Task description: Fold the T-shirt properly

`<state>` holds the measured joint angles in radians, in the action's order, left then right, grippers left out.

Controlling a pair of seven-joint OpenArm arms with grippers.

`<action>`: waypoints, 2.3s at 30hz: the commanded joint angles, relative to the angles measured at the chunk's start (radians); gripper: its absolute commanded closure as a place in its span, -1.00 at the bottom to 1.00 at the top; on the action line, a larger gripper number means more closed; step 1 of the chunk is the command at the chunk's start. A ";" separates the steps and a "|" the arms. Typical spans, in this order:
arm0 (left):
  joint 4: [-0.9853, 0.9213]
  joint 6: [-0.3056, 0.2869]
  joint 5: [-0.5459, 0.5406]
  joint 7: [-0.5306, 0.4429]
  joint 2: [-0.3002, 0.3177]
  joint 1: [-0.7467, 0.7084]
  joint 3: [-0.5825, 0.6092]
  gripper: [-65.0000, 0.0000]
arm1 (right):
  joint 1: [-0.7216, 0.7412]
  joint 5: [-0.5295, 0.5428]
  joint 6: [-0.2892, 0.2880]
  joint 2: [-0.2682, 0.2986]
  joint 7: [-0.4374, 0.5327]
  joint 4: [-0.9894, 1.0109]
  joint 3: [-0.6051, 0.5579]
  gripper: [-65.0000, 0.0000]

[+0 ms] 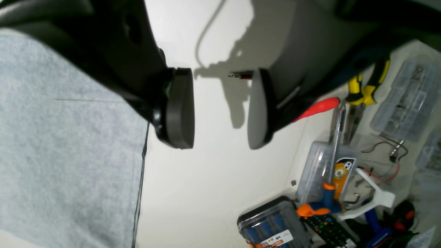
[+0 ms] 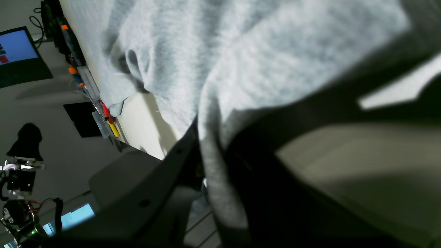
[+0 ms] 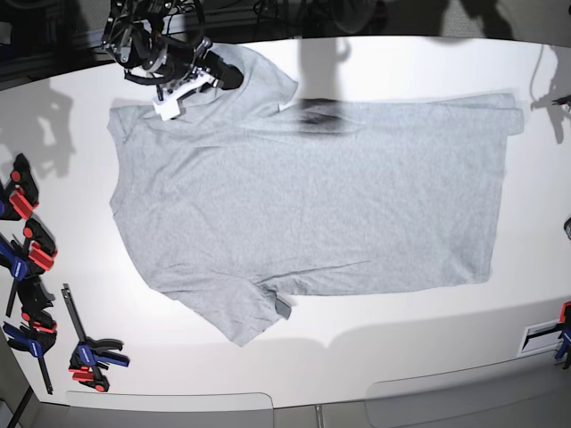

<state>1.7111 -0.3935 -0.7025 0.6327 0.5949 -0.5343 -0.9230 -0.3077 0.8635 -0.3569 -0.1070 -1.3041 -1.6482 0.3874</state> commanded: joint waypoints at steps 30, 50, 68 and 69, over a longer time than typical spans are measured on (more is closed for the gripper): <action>0.017 0.001 -0.019 -0.019 0.023 0.002 -0.011 0.29 | -0.119 -0.092 -0.223 -0.032 0.284 -0.372 -0.079 1.00; 0.017 0.001 -0.024 -0.019 0.024 0.002 -0.011 0.29 | 0.154 -0.515 -0.083 -0.015 0.379 -0.336 -0.194 1.00; 0.017 0.001 -0.024 -0.019 0.023 0.002 -0.011 0.29 | 0.395 -0.629 -0.077 -0.012 0.396 -0.004 -0.298 1.00; 0.017 0.001 -0.024 -0.019 0.023 0.002 -0.011 0.29 | 0.397 -0.629 -0.077 -0.012 0.390 -0.004 -0.298 1.00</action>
<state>1.7149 -0.3935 -0.7181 0.6361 0.5953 -0.5316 -0.9222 0.0700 0.2161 -0.4320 -0.1165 -0.9352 -1.6379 0.0921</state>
